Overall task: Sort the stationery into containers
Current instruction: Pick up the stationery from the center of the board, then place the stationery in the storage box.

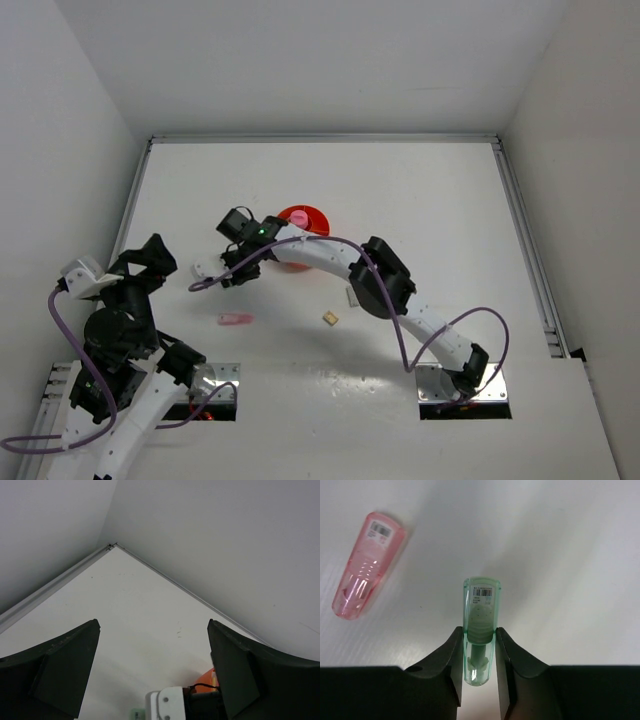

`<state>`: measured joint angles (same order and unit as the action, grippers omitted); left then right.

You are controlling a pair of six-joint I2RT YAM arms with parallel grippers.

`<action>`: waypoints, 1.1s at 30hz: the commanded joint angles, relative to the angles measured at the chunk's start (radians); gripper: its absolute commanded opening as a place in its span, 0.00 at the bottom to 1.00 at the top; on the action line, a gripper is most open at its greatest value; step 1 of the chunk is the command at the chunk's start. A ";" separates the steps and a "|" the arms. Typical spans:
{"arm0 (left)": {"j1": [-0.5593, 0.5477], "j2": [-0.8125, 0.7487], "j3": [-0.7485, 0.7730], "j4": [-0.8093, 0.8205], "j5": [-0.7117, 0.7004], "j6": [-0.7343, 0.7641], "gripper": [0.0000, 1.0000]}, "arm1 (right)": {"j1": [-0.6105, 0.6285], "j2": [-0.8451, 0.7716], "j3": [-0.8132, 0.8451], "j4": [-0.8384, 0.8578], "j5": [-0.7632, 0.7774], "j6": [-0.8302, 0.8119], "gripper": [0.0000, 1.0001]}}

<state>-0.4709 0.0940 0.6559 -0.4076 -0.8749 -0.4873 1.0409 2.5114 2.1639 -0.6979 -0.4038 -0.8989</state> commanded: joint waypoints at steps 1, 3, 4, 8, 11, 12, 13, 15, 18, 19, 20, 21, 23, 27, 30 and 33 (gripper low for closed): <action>0.005 -0.002 -0.002 0.036 0.019 0.018 0.95 | -0.005 -0.137 -0.013 0.092 0.071 0.109 0.07; 0.005 -0.002 -0.002 0.036 0.019 0.018 0.95 | -0.005 -0.175 -0.022 0.064 0.092 0.118 0.07; 0.005 -0.002 -0.002 0.036 0.019 0.018 0.95 | -0.005 -0.190 -0.033 0.064 0.102 0.118 0.07; 0.005 -0.002 -0.002 0.036 0.019 0.018 0.95 | 0.004 -0.292 -0.134 0.064 0.131 0.143 0.07; 0.005 -0.002 -0.002 0.036 0.019 0.018 0.95 | 0.004 -0.356 -0.156 0.025 0.178 0.169 0.07; 0.005 -0.002 -0.002 0.036 0.019 0.018 0.95 | 0.004 -0.368 -0.156 0.012 0.192 0.169 0.07; 0.005 -0.002 -0.002 0.036 0.019 0.018 0.95 | 0.004 -0.391 -0.156 -0.008 0.224 0.178 0.07; 0.005 -0.002 -0.002 0.036 0.019 0.018 0.95 | 0.004 -0.414 -0.156 -0.031 0.259 0.178 0.07; 0.005 -0.011 -0.002 0.036 0.019 0.018 0.95 | 0.004 -0.474 -0.196 -0.061 0.322 0.187 0.07; 0.005 -0.011 -0.002 0.036 0.019 0.018 0.95 | 0.004 -0.491 -0.223 -0.061 0.356 0.187 0.07; 0.005 -0.011 -0.002 0.036 0.030 0.018 0.95 | 0.004 -0.506 -0.239 -0.071 0.371 0.187 0.07; 0.005 -0.011 -0.002 0.036 0.030 0.018 0.95 | 0.004 -0.538 -0.252 -0.083 0.402 0.187 0.07; 0.005 -0.011 -0.002 0.036 0.030 0.018 0.95 | 0.004 -0.572 -0.303 -0.092 0.434 0.187 0.07; 0.005 -0.011 -0.002 0.036 0.039 0.018 0.95 | -0.005 -0.669 -0.427 -0.101 0.502 0.178 0.07; 0.005 -0.011 -0.002 0.036 0.048 0.018 0.95 | -0.005 -0.733 -0.502 -0.149 0.539 0.118 0.07; 0.005 -0.011 -0.002 0.036 0.048 0.018 0.95 | -0.005 -0.785 -0.559 -0.187 0.568 0.058 0.07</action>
<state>-0.4709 0.0910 0.6559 -0.4019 -0.8429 -0.4816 1.0367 1.7973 1.6413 -0.8398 0.0986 -0.7799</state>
